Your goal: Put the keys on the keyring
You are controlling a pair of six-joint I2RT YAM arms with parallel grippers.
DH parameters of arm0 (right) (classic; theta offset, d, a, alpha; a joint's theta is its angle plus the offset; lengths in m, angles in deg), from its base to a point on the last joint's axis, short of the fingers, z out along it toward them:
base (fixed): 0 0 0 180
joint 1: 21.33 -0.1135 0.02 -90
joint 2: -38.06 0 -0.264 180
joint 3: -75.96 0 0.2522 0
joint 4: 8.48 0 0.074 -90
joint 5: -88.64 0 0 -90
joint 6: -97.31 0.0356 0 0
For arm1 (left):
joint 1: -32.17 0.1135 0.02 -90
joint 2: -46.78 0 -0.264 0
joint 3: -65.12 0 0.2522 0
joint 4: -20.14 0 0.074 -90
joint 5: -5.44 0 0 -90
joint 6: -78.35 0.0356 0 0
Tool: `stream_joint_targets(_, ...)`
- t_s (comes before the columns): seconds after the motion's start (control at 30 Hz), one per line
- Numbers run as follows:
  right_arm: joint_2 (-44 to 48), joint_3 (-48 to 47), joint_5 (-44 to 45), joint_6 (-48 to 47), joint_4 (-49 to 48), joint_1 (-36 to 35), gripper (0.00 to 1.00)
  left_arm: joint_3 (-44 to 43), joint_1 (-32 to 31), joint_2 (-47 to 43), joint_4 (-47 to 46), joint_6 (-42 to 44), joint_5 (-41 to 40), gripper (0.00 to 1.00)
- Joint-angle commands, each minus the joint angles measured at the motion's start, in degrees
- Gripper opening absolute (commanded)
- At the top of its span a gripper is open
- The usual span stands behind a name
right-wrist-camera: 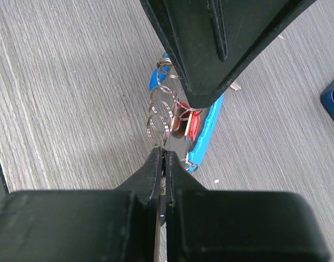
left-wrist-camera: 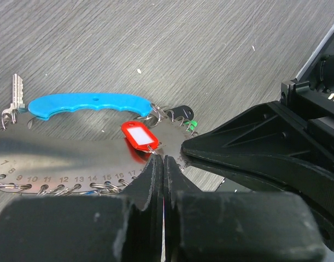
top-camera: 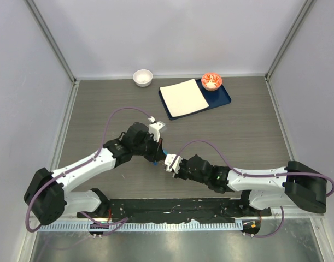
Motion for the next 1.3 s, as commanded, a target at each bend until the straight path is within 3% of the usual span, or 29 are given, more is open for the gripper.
stream_joint_targets(0.0,0.58,0.71,-1.92,3.41,2.04,-0.26,0.08,1.4,0.31,-2.67,-3.86,2.2,1.43,0.0)
stream_joint_targets(0.1,3.38,0.89,-2.36,5.78,1.17,-0.35,0.19,6.4,0.22,-6.7,-10.88,3.79,2.4,0.0)
stream_joint_targets(0.3,10.34,1.68,0.27,9.73,0.55,0.7,0.31,19.22,0.31,-14.27,-31.0,6.08,4.42,0.0)
stream_joint_targets(0.4,13.59,1.94,-3.23,11.58,-0.32,2.55,0.38,24.06,0.31,-17.17,-40.31,7.31,5.82,0.0)
stream_joint_targets(0.53,15.0,2.12,-9.11,14.31,-2.17,5.89,0.44,27.58,0.22,-19.02,-45.96,8.63,6.7,0.0)
stream_joint_targets(0.83,5.43,1.24,-12.64,15.45,-3.93,8.44,0.43,30.76,0.31,-21.22,-50.8,10.74,5.92,0.0)
stream_joint_targets(1.0,-1.16,1.32,-20.73,17.47,-8.13,6.78,0.41,32.34,0.31,-20.0,-55.53,10.83,3.63,0.0)
stream_joint_targets(1.1,-0.73,1.24,-19.86,18.97,-8.42,6.24,0.41,33.31,0.31,-19.03,-57.74,11.36,3.8,0.0)
stream_joint_targets(1.27,5.32,2.64,-11.25,17.91,-8.32,7.9,0.42,35.33,0.31,-18.85,-62.31,11.79,6.88,0.0)
